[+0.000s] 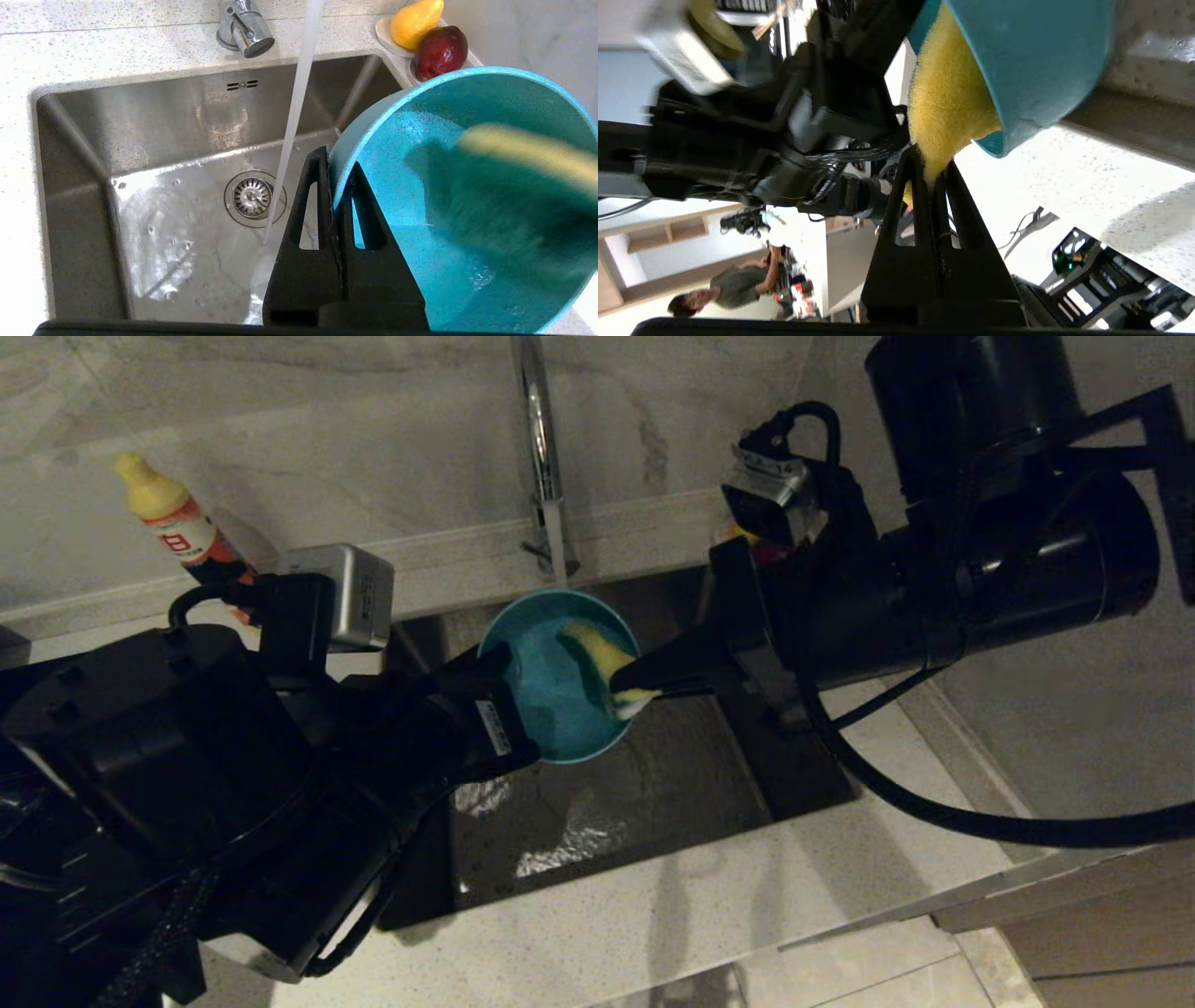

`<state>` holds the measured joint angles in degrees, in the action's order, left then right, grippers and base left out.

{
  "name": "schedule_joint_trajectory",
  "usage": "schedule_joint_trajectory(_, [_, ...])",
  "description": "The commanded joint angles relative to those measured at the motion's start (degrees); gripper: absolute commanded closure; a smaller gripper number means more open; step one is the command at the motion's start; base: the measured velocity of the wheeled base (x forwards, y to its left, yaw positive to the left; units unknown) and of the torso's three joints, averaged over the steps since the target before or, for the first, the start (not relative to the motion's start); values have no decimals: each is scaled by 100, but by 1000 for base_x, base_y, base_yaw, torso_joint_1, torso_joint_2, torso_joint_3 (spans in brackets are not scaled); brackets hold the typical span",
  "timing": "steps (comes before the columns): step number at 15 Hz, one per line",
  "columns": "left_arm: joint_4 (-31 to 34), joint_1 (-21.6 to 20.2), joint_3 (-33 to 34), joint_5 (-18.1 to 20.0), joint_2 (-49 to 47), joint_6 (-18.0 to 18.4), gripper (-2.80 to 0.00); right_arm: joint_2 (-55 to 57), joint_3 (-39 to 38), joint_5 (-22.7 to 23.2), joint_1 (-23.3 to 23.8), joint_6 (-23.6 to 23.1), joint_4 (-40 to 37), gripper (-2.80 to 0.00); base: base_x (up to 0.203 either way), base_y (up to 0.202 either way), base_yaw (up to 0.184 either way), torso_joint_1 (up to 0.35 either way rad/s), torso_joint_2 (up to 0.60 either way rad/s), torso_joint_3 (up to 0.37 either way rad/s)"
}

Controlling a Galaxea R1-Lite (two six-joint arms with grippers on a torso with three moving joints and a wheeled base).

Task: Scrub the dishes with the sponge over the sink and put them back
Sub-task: Wipe the bowl

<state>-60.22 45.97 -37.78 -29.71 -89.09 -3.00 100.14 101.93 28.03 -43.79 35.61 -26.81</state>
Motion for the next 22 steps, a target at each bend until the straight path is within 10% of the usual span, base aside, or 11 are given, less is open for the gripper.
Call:
schedule_joint_trajectory(1, [-34,0,-1,-9,6,1,0,329,74,19,-86,17,5,0,0,0,0,0,0,0])
schedule_joint_trajectory(22, [-34,0,104,-14,14,42,0,690,653,-298,266,51,130,0,0,0,0,0,0,0])
